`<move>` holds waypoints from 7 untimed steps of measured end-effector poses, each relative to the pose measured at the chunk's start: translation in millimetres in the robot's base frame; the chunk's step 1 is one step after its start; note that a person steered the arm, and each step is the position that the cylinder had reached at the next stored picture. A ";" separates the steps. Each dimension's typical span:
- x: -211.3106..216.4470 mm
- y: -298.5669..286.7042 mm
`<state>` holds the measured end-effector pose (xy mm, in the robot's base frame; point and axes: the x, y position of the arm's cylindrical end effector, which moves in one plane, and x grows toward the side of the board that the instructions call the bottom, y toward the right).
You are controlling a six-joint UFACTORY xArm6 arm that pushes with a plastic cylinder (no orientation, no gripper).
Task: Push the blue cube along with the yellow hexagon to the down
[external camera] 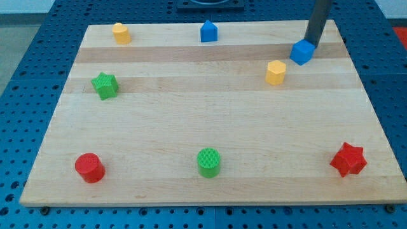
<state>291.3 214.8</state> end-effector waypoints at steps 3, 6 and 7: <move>15.0 -49.6; 31.0 -92.5; 31.0 -94.1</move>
